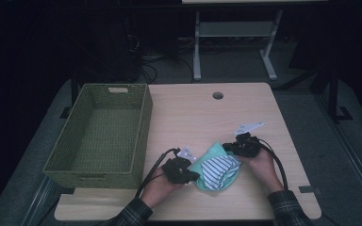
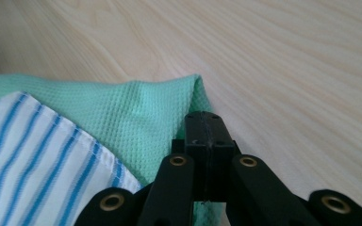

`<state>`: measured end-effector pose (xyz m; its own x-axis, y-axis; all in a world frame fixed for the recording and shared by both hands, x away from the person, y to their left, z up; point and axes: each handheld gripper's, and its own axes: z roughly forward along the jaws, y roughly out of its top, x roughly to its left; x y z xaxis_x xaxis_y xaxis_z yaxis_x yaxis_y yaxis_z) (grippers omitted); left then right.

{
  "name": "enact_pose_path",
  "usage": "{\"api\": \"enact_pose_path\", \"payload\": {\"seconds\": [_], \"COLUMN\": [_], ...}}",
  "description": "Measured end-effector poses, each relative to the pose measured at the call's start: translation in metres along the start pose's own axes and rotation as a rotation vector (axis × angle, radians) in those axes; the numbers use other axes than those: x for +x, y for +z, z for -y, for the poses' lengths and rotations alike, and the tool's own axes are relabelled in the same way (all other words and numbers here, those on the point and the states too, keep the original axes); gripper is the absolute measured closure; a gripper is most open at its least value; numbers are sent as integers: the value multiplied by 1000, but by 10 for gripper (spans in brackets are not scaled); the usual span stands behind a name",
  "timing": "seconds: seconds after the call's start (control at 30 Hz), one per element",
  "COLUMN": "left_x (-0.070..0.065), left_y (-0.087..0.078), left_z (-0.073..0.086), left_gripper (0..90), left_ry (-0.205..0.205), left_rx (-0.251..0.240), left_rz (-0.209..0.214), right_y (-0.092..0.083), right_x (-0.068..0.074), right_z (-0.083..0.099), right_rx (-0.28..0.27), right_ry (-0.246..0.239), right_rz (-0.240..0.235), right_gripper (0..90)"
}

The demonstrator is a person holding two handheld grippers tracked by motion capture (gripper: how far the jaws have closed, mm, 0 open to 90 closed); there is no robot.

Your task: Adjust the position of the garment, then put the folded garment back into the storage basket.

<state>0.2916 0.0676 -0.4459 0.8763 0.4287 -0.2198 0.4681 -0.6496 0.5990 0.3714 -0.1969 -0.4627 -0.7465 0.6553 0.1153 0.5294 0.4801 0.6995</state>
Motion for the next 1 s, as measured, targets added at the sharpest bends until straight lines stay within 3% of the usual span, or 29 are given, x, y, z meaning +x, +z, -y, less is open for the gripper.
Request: {"api": "enact_pose_path", "payload": {"seconds": [0.1, 0.23, 0.4, 0.83, 1.0], "left_x": [-4, -1, 6, 44, 53], "left_y": [8, 11, 8, 6, 8], "left_z": [-1, -1, -2, -15, -20], "left_gripper": [894, 895, 895, 896, 896], "left_ry": [41, 43, 49, -20, -44], "left_rx": [46, 59, 67, 55, 51], "left_rz": [-22, -22, -71, -167, -174], "right_y": [6, 5, 2, -13, -19], "right_x": [0, 0, -1, -1, 3], "right_z": [2, 3, 4, 16, 22], "right_rx": [23, 25, 36, 55, 64], "right_ry": [-7, 1, 3, 22, 18], "right_rz": [6, 8, 17, 33, 35], "right_gripper": [897, 896, 896, 896, 897]}}
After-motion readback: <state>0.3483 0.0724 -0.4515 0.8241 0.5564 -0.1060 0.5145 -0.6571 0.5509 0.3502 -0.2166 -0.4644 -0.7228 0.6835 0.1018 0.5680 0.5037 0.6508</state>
